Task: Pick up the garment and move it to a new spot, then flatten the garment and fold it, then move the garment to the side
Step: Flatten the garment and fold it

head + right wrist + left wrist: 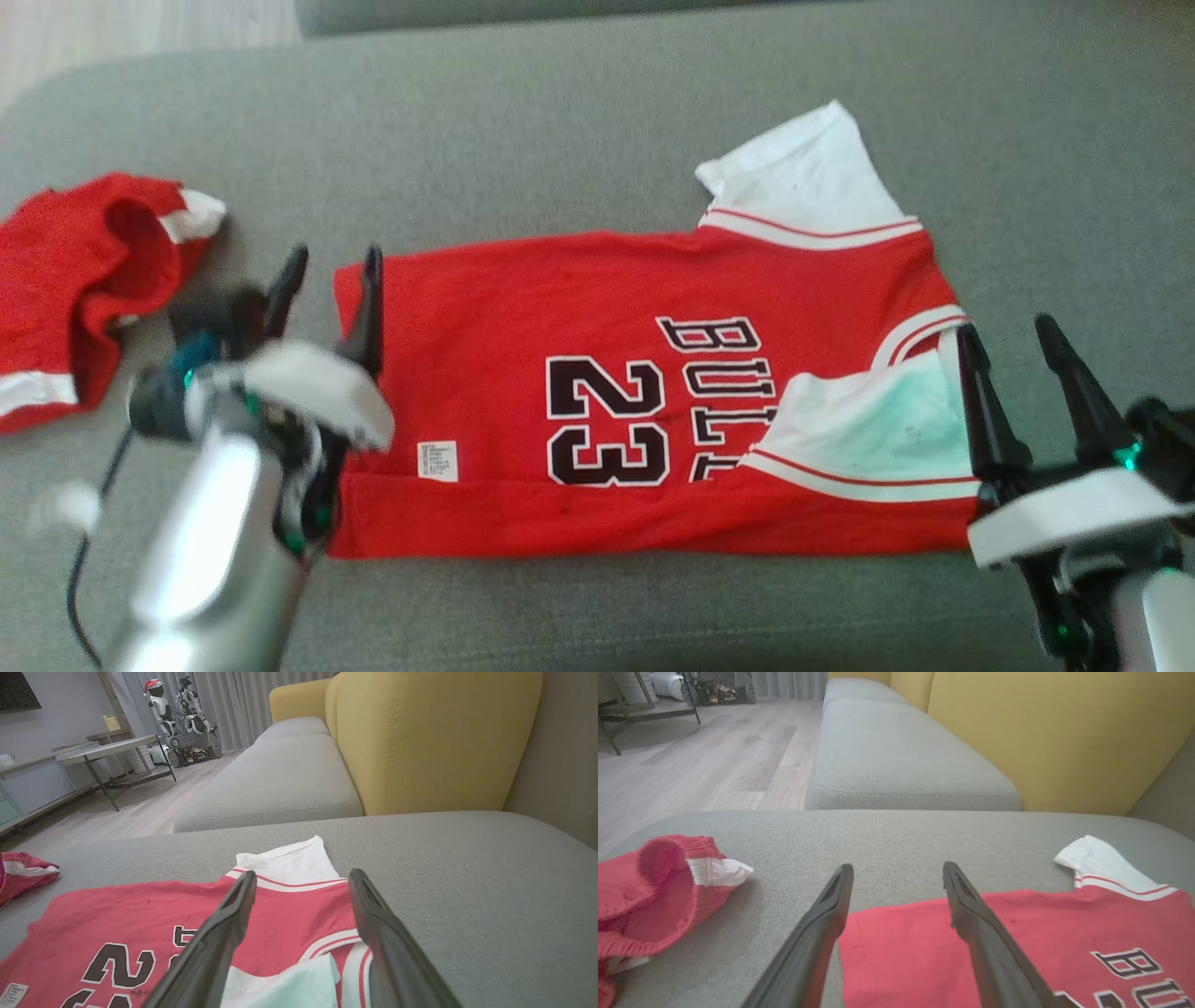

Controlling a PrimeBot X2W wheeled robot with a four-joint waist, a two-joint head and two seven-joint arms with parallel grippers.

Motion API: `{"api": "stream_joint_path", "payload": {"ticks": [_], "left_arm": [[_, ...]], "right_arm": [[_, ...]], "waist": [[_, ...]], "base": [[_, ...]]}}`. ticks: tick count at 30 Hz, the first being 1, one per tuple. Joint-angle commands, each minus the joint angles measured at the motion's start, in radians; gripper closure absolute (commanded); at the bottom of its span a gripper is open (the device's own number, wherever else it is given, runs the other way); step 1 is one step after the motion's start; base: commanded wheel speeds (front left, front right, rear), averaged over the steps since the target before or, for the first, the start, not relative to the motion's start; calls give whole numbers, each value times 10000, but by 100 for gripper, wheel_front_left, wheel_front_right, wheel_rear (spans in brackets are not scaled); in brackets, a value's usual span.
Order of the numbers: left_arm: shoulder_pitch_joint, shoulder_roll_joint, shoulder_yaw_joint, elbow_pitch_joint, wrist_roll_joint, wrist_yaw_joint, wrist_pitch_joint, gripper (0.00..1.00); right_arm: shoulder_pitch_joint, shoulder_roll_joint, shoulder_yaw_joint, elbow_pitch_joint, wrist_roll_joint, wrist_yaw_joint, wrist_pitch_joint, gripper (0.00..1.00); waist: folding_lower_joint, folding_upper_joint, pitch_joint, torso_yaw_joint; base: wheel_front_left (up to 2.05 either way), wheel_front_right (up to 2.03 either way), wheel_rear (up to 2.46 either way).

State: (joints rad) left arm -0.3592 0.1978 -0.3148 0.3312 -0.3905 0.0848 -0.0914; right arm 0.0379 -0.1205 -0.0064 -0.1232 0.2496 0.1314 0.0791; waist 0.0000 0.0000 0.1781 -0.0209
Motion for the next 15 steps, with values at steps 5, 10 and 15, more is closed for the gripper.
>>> {"api": "stream_joint_path", "payload": {"ticks": [5,10,15], "left_arm": [[-1964,147,445,2055,-323,-397,453,0],[-2934,34,559,4296,-661,-677,780,0],[-3409,-103,652,5775,-971,-1019,788,0]], "right_arm": [[-758,-145,490,-131,113,-7,-102,0],[-1034,-169,636,128,160,-7,-211,0],[-1116,-206,617,350,257,-7,-299,0]], "waist": [[0,0,755,-181],[0,0,940,-338],[0,0,970,-403]], "base": [[0,0,0],[0,0,0],[0,0,0]]}}
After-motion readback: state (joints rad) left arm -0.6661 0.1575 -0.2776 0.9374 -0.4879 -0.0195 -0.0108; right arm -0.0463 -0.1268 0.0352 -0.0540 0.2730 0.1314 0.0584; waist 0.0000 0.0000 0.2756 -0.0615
